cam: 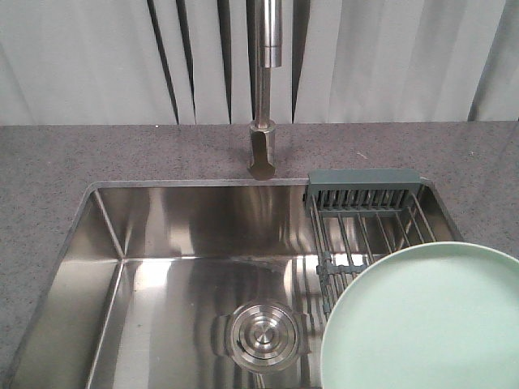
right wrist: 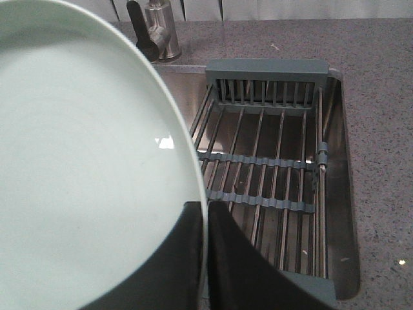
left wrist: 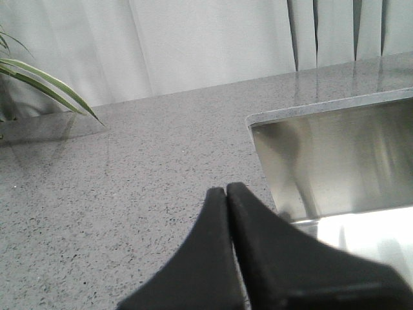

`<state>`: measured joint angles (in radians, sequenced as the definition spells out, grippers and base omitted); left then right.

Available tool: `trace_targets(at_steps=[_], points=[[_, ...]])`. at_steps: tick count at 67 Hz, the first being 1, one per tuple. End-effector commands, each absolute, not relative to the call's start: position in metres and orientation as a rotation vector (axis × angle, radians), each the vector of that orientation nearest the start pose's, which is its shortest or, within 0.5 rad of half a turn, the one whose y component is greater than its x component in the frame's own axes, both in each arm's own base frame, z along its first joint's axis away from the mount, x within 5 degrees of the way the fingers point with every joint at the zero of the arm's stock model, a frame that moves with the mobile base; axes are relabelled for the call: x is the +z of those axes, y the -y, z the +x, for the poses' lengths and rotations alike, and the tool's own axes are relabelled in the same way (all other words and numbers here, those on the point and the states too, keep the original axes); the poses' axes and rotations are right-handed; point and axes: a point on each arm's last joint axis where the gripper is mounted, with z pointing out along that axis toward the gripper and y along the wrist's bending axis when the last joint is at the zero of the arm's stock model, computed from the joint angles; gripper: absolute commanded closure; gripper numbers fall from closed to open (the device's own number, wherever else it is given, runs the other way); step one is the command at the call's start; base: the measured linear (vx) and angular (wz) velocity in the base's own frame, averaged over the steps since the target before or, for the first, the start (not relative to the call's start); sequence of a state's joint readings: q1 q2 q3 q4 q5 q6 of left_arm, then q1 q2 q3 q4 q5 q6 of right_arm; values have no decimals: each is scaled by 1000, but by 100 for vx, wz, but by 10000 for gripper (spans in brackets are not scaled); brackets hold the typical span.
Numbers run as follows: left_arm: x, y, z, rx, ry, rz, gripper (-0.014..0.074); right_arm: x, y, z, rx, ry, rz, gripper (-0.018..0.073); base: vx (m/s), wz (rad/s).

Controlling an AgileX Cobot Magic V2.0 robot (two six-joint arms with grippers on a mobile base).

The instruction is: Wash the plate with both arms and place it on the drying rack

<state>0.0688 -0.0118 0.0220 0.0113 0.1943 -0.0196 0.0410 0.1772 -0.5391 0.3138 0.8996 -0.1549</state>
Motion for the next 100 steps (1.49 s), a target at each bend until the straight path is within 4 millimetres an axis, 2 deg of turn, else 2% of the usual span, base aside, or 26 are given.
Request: trace_targets(at_steps=[1,55,60,75,90,100], points=[[203,-4,54,37,-1580,-65,603,316,-22,27,297,-1907,-131,561,0,0],[204,-4,54,36,-1568,-65,603,316,-22,27,297,-1907,-131,561,0,0],[207,-3,54,-72,-1554,-160,603,316,-22,27,297,-1907,-131,561,0,0],[207,1,54,-602,-1468,-621,603,316,-22,27,297,-1907,-131,561,0,0],[208,1,54,-694,-1430,-697,603,316,-22,27,297,-1907,-131,561,0,0],[208,3,54,-883,-1372,-853,603,316,-22,27,297,-1907,-131,561,0,0]])
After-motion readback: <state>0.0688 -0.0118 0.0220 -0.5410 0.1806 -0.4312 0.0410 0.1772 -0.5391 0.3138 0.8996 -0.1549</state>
